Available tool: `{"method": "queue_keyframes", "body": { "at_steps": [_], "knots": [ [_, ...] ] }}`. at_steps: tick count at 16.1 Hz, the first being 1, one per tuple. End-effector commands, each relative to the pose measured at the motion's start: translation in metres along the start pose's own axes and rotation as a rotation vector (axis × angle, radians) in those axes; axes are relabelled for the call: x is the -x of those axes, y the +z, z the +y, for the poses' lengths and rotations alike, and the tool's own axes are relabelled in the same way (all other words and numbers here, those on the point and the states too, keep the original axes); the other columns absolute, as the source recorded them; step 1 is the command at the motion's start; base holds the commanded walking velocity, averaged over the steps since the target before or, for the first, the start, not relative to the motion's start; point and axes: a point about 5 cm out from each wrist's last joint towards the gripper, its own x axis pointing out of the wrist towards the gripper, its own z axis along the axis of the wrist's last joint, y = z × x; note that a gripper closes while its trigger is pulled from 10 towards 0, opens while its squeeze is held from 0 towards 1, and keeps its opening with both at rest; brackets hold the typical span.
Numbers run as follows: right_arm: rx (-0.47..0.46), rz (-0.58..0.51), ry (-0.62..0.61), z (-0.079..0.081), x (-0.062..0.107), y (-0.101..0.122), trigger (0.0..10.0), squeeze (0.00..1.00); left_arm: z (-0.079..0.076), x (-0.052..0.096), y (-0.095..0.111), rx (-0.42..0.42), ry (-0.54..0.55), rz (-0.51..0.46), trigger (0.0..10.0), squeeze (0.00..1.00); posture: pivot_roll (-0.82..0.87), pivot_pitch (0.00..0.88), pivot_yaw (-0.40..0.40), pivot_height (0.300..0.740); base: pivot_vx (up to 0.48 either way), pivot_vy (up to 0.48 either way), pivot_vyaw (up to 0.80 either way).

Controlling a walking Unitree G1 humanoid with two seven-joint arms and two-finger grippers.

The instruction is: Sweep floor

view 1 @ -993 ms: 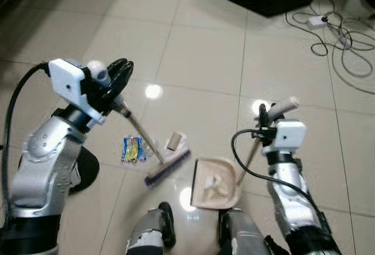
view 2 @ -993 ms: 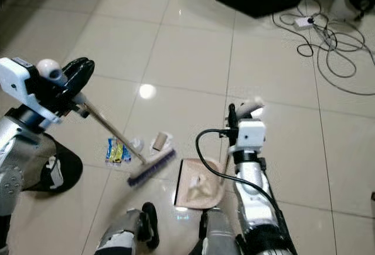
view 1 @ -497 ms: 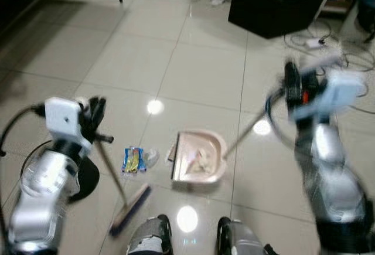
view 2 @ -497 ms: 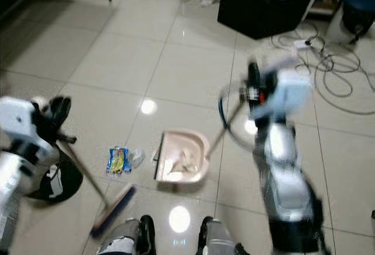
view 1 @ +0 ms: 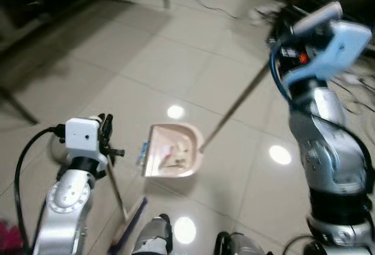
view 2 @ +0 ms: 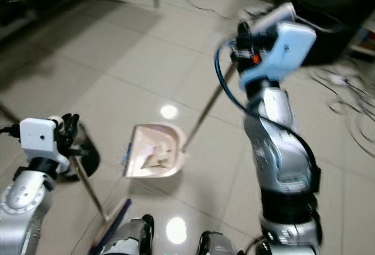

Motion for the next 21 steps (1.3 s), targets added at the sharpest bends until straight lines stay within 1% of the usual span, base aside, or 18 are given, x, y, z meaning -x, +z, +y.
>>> {"method": "queue_keyframes", "body": {
  "at_steps": [1, 2, 5, 8, 9, 13, 18, 21],
  "knots": [
    [-0.031, -0.043, -0.029, -0.002, -0.005, 0.013, 10.0, 0.00, -0.004, 0.000, 0.005, -0.016, 0.001, -0.032, 10.0, 0.00, 0.02, 0.093, 0.007, 0.740, 0.000, 0.000, 0.80],
    [-0.051, -0.052, -0.039, 0.001, -0.010, 0.015, 10.0, 0.00, -0.010, -0.002, 0.008, -0.018, -0.009, -0.052, 10.0, 0.00, 0.02, 0.088, 0.007, 0.740, 0.000, 0.000, 0.80],
    [-0.061, -0.063, -0.066, 0.002, -0.017, 0.016, 10.0, 0.00, -0.014, -0.005, 0.011, -0.023, -0.010, -0.067, 10.0, 0.00, 0.02, 0.084, 0.008, 0.740, 0.000, 0.000, 0.80],
    [-0.061, -0.066, -0.076, 0.002, -0.022, 0.016, 10.0, 0.00, -0.015, -0.005, 0.012, -0.024, -0.015, -0.075, 10.0, 0.00, 0.03, 0.082, 0.006, 0.740, 0.284, 0.000, 0.80],
    [-0.047, -0.064, -0.084, 0.000, -0.022, 0.014, 10.0, 0.00, -0.015, -0.005, 0.013, -0.029, -0.019, -0.075, 10.0, 0.00, 0.03, 0.080, 0.005, 0.740, 0.337, 0.000, 0.80],
    [-0.022, -0.076, -0.126, -0.006, -0.021, 0.012, 10.0, 0.00, -0.013, -0.007, 0.014, -0.042, -0.033, -0.076, 10.0, 0.00, 0.03, 0.072, 0.011, 0.740, 0.386, 0.000, 0.00],
    [0.004, -0.065, -0.111, -0.003, -0.021, 0.008, 10.0, 0.00, -0.012, -0.006, 0.013, -0.049, -0.034, -0.073, 10.0, 0.00, 0.04, 0.060, 0.003, 0.740, 0.404, 0.000, 0.00],
    [0.000, -0.065, -0.116, -0.003, -0.021, 0.007, 10.0, 0.00, -0.011, -0.004, 0.012, -0.050, -0.031, -0.069, 10.0, 0.00, 0.04, 0.056, 0.000, 0.740, 0.417, 0.000, 0.72]
  ]
}}
